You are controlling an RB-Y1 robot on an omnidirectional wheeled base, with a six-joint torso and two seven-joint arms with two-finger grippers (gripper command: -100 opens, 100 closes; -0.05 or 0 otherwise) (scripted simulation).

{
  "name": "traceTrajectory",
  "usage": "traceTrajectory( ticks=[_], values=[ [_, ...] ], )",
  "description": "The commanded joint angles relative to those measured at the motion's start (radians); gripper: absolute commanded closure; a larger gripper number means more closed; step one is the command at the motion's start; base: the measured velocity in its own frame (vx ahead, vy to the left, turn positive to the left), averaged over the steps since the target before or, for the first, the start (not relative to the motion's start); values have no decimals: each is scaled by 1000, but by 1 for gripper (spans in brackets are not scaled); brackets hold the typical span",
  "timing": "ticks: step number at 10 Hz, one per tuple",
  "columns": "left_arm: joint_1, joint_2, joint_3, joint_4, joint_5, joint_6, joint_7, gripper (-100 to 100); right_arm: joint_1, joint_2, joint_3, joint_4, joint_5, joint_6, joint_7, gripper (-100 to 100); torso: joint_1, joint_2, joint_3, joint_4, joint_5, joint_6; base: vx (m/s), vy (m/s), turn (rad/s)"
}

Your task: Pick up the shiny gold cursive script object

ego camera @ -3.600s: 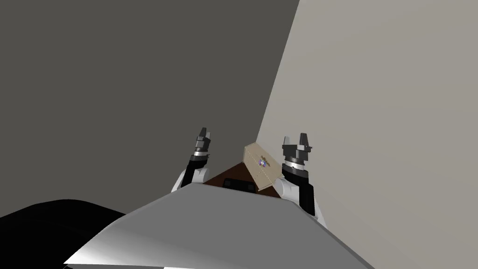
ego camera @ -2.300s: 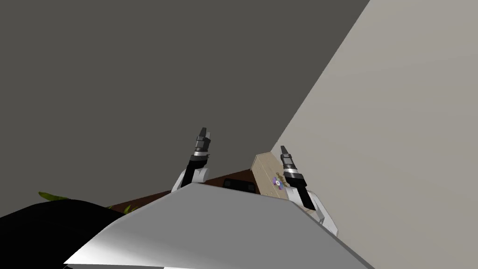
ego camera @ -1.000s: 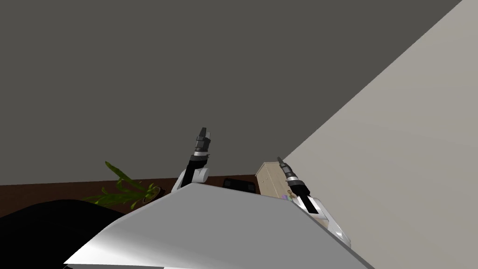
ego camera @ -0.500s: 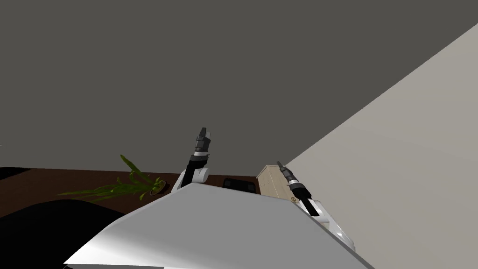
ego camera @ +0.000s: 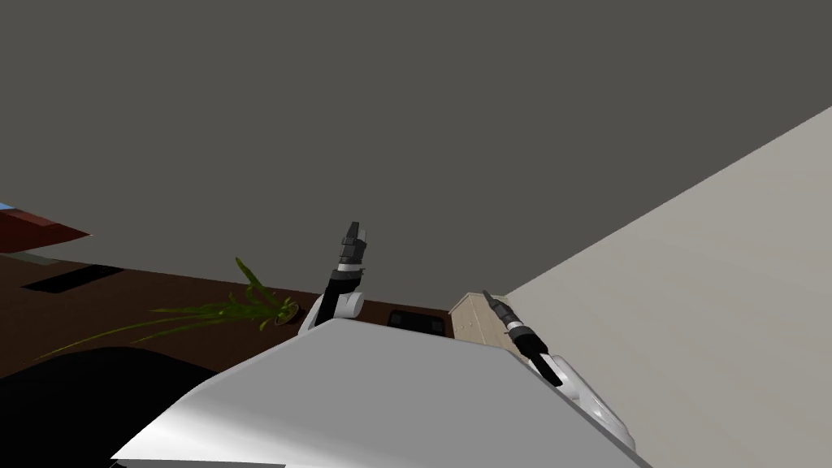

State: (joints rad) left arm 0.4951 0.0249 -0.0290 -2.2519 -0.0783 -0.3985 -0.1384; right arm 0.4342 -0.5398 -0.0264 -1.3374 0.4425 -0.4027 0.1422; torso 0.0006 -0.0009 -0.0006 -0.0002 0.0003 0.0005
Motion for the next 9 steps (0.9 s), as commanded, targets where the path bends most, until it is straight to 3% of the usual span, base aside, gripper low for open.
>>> traceTrajectory(
  ticks=[1,4,9],
  values=[
    [0,0,0,0,0,0,0,0,4,-15,7,40,16,-5,-3,-100,0,0,0,0,0,0,10,-21,115],
    [0,0,0,0,0,0,0,0,-6,-68,47,119,81,-18,-14,-100,0,1,1,0,0,1,3,-21,147],
    [0,0,0,0,0,0,0,0,-17,-119,93,253,145,-34,-31,-100,0,2,1,0,0,0,-9,-19,115]
  ],
)
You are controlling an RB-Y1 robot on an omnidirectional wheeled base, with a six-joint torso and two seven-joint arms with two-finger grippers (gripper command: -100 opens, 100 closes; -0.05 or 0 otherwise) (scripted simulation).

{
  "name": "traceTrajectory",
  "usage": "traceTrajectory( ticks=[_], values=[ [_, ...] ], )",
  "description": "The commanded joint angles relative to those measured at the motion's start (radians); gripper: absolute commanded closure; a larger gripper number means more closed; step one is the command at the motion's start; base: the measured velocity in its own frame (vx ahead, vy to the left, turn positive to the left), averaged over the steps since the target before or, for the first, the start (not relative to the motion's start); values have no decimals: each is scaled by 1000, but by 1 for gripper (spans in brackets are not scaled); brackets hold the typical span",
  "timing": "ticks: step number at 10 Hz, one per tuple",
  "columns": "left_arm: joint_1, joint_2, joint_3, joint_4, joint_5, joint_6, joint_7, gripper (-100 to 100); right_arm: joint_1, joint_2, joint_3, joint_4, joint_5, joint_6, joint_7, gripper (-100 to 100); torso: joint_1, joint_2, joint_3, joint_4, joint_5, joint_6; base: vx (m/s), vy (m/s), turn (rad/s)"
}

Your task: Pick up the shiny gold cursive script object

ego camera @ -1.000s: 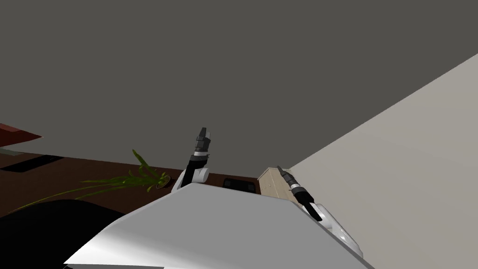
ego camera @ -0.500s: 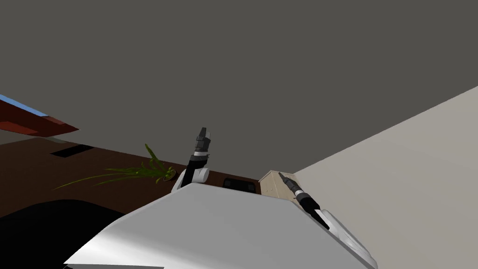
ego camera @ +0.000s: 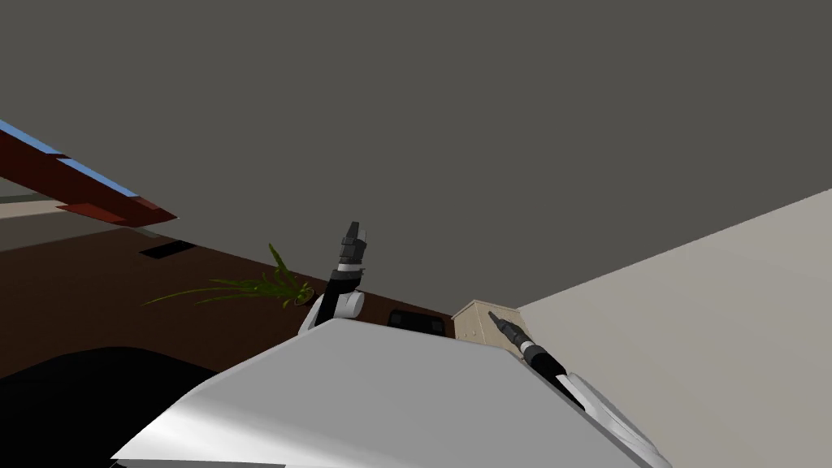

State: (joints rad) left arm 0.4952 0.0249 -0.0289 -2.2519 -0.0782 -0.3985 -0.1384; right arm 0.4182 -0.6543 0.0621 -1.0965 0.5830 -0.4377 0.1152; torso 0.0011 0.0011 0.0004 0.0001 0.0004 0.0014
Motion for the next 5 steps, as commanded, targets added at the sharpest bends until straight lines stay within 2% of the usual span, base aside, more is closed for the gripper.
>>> traceTrajectory(
  ticks=[1,2,3,4,5],
  values=[
    [0,0,0,0,0,0,0,0,-6,-29,30,50,35,-8,-14,-100,0,0,0,0,0,0,-20,-18,136],
    [0,0,0,0,0,0,0,0,-6,-29,30,62,35,-8,-14,-100,0,0,0,0,0,0,-16,-16,78],
    [0,0,0,0,0,0,0,0,-12,-52,56,97,65,-17,-26,-100,0,0,0,0,0,0,-21,-11,130],
    [0,0,0,0,0,0,0,0,-12,-52,56,110,65,-17,-26,-100,0,0,0,0,0,0,-22,-10,72],
    [0,0,0,0,0,0,0,0,-17,-74,84,143,94,-27,-38,-100,0,0,0,0,0,0,-32,-10,112]
  ],
)
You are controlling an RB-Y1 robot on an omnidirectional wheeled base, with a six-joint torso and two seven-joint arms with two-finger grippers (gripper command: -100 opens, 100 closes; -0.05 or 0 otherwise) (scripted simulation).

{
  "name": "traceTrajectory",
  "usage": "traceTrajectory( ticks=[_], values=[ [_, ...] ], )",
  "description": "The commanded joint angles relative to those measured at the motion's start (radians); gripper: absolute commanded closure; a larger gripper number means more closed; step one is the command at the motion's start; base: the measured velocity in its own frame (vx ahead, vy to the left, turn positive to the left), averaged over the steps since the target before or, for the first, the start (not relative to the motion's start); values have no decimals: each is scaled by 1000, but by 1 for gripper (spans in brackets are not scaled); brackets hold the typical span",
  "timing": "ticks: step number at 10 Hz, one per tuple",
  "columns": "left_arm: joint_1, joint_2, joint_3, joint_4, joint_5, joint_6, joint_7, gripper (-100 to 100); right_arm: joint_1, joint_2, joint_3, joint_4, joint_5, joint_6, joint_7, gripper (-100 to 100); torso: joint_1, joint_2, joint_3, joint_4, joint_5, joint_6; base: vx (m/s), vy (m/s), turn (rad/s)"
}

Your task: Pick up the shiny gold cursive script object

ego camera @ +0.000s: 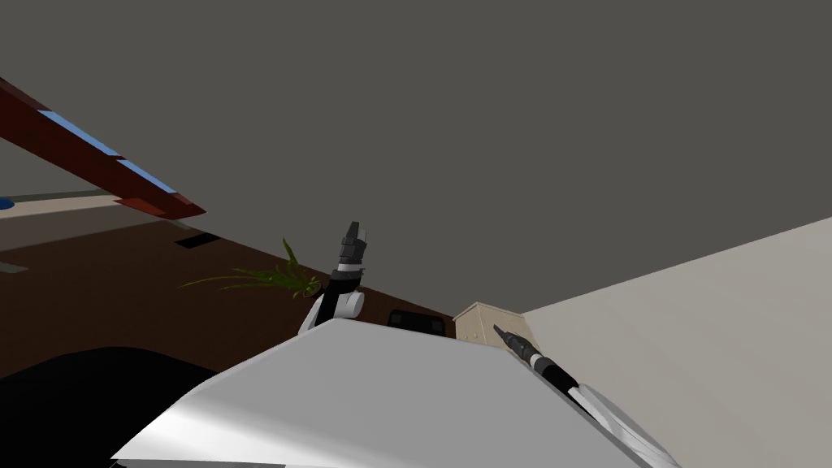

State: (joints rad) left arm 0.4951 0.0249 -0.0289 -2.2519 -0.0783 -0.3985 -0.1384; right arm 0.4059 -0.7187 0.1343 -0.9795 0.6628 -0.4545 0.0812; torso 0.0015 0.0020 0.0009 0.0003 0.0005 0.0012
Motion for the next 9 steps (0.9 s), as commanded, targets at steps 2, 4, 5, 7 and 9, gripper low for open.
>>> traceTrajectory(
  ticks=[2,4,5,7,9],
  values=[
    [0,0,0,0,0,0,0,0,-10,-31,40,81,41,-21,-18,-100,0,0,0,0,0,0,-34,-5,94],
    [0,0,0,0,0,0,0,0,-19,-68,95,148,92,-42,-46,-100,1,2,1,0,0,0,-71,6,156],
    [0,0,0,0,0,0,0,0,-19,-68,98,160,92,-42,-46,-100,1,3,2,1,0,0,-54,3,42],
    [0,0,0,0,0,0,0,0,-24,-84,126,181,115,-53,-61,-100,1,2,1,0,0,0,-45,9,62],
    [0,0,0,0,0,0,0,0,-28,-98,154,227,137,-63,-75,-100,1,-1,0,0,0,1,-18,13,28]
  ],
)
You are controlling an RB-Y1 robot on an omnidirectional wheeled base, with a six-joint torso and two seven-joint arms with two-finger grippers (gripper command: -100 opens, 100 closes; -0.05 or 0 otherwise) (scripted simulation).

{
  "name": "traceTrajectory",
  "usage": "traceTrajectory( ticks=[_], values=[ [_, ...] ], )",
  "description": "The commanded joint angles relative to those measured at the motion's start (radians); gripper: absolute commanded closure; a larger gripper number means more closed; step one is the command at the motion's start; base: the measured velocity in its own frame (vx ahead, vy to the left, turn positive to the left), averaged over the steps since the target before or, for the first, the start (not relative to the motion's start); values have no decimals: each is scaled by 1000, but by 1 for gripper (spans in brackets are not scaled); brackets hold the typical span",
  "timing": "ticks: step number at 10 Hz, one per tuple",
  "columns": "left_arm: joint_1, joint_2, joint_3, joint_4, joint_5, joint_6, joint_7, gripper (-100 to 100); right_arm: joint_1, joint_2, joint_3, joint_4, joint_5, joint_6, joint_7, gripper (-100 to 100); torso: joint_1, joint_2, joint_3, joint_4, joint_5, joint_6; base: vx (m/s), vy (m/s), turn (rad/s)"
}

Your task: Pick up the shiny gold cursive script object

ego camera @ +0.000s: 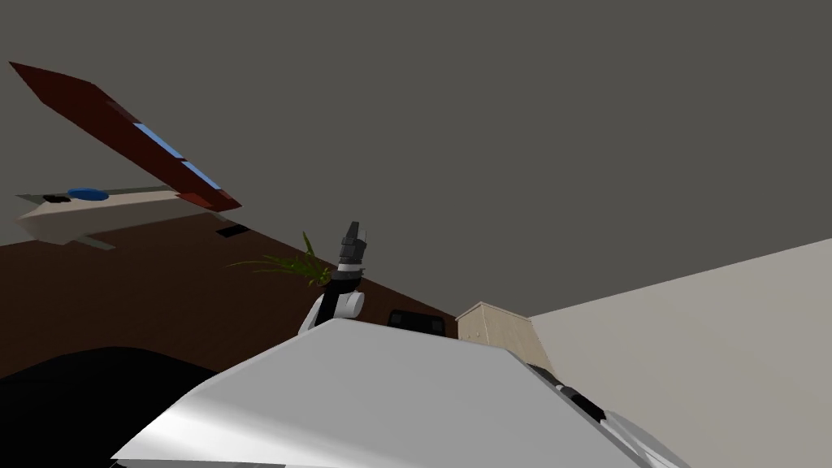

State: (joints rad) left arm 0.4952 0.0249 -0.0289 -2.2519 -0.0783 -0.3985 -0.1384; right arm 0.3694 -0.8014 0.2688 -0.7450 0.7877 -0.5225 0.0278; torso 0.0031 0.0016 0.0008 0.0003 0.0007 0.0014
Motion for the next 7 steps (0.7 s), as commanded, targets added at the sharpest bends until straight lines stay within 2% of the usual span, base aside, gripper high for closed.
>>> traceTrajectory(
  ticks=[1,2,3,4,5,7],
  values=[
    [0,0,0,0,0,0,0,0,5,-28,46,21,31,-5,-36,-100,0,0,0,0,0,0,-60,27,117],
    [0,0,0,0,0,0,0,0,5,-28,46,21,31,-5,-36,-100,1,2,1,0,0,0,-52,20,35],
    [0,0,0,0,0,0,0,0,1,-39,70,46,49,-15,-49,-100,0,2,1,0,0,0,-59,21,50],
    [0,0,0,0,0,0,0,0,1,-39,70,46,49,-15,-49,-100,0,2,1,1,0,0,-49,13,24],
    [0,0,0,0,0,0,0,0,-2,-48,93,68,64,-24,-61,-100,0,2,1,0,0,0,-41,21,56],
    [0,0,0,0,0,0,0,0,-2,-48,93,68,64,-24,-61,-100,0,1,1,0,0,0,-26,14,6]
  ],
)
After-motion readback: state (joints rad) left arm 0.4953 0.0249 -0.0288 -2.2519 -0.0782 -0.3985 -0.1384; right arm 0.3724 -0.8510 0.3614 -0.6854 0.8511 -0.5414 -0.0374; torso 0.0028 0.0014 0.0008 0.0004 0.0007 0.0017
